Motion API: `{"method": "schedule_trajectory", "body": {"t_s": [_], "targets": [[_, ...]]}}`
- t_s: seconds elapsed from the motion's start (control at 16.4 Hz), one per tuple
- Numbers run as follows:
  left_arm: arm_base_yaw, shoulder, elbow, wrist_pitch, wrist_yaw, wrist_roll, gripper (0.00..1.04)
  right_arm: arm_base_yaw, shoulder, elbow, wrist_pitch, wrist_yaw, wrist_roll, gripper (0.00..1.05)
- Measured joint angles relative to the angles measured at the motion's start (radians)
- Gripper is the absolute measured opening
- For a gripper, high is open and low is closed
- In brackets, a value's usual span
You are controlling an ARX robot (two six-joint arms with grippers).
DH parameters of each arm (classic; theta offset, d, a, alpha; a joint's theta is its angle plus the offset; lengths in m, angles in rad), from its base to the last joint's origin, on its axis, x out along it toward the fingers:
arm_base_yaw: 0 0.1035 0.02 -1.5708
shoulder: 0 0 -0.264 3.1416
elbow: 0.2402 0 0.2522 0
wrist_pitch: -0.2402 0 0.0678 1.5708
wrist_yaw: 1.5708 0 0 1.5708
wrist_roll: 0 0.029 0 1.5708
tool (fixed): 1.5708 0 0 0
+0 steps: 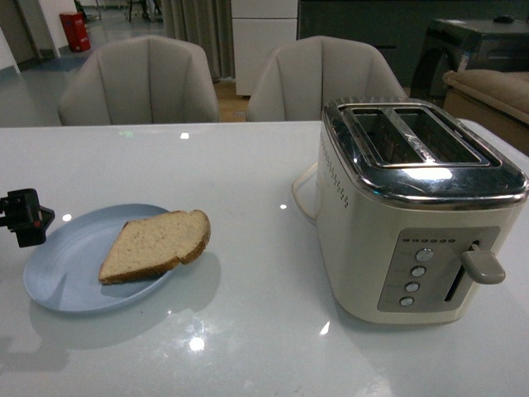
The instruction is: Left arm holds plate, right arm toasts bread
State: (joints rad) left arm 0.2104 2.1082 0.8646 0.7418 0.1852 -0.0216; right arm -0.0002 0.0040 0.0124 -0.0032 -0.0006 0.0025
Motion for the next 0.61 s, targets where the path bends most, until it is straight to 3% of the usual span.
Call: {"method": "schedule_trajectory", "body": {"t_s": [0.55, 0.61], "targets": [[-0.039, 0.15, -0.066, 0.198, -0.014, 0.004, 0.98, 0.0, 0.0, 0.0, 0.0, 0.0, 0.0, 0.98], [-0.044, 0.158, -0.066, 0.21, -0.02, 0.002, 0.93, 0.0, 0.0, 0.0, 0.0, 0.0, 0.0, 0.98]]}}
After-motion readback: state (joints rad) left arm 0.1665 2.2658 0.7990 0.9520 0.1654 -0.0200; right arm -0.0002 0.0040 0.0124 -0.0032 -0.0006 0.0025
